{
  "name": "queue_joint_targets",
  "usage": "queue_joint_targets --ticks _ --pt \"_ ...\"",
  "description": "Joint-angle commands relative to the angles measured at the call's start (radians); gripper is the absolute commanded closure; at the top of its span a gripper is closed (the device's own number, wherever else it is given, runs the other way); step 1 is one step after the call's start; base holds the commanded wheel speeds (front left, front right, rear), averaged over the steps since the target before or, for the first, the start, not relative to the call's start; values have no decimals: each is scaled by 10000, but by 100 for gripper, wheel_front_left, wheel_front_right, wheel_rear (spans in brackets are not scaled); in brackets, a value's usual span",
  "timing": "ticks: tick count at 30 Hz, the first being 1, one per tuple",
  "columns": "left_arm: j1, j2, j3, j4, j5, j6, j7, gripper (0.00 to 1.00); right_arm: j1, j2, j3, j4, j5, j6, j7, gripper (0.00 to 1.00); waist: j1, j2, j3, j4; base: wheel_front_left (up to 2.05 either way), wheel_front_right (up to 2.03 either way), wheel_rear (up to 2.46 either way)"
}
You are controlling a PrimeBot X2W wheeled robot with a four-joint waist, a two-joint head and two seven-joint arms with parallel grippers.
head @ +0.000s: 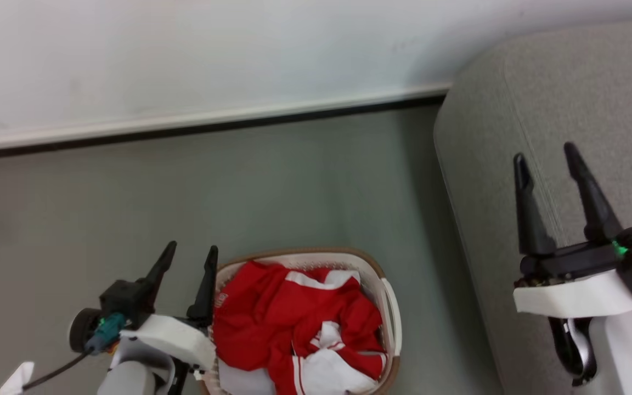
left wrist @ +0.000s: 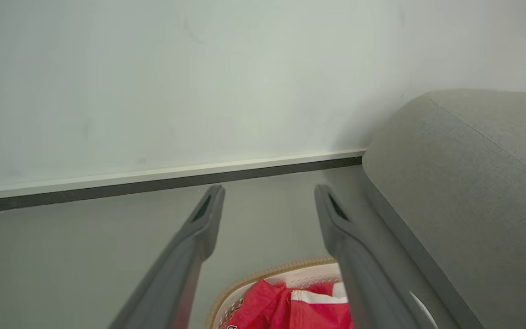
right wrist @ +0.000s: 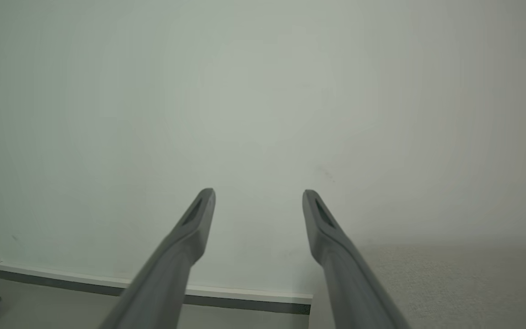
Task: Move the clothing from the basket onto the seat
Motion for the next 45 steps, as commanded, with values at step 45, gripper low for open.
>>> queue_joint_targets --ticks 45 --pt "-6248 2309 -7561 7170 -4713 -17 3993 0 -2085 168 -206 -1956 1634 -21 6 0 -1 0 5175 -2759 0 0 0"
